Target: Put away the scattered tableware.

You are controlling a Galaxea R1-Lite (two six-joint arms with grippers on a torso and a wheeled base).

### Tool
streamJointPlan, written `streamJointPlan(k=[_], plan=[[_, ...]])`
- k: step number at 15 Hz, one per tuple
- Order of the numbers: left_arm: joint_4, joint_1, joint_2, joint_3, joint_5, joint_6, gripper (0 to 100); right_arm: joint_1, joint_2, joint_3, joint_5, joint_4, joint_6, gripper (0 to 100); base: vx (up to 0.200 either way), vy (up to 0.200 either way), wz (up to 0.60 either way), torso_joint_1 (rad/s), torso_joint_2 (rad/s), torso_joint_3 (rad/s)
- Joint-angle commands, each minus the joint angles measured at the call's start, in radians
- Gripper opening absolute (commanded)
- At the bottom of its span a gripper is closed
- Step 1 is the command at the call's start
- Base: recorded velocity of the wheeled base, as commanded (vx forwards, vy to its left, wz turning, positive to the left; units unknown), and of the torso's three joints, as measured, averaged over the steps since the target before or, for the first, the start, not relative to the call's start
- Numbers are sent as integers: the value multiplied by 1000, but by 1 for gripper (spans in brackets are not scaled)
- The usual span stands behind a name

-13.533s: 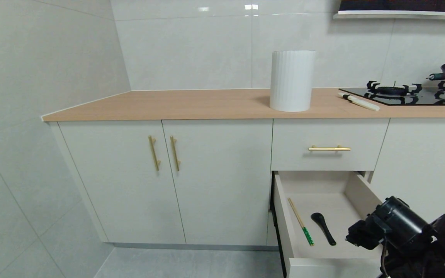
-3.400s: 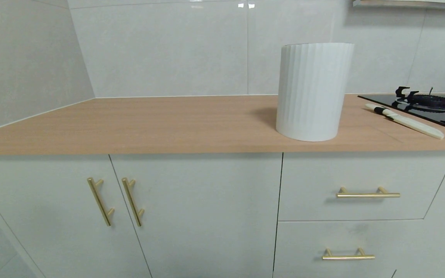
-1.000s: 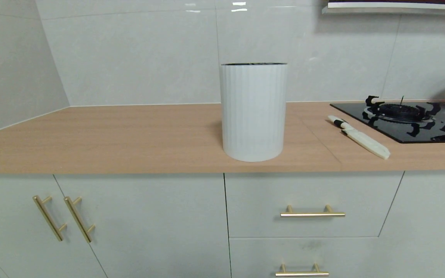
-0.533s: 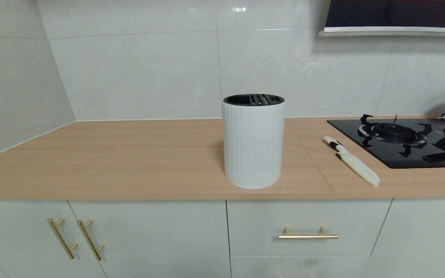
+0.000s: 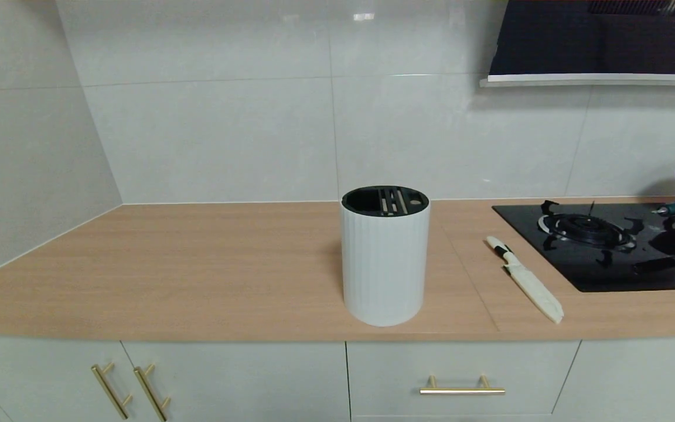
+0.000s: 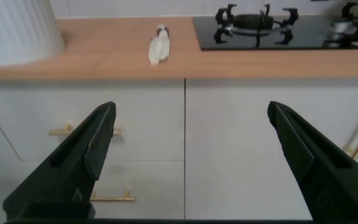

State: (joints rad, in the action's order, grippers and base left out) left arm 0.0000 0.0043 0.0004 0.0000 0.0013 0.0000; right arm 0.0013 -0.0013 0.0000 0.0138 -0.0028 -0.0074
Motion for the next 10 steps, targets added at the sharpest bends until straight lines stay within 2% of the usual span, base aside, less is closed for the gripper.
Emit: streamJointPlan(k=[1, 10], plan=[[0, 0, 0, 0, 0, 0, 100, 0, 1, 0, 0, 0, 0, 100, 0, 0, 0, 222, -496, -276], [0, 0, 0, 0, 0, 0, 100, 0, 1, 0, 0, 0, 0, 100, 0, 0, 0, 253, -545, -295]])
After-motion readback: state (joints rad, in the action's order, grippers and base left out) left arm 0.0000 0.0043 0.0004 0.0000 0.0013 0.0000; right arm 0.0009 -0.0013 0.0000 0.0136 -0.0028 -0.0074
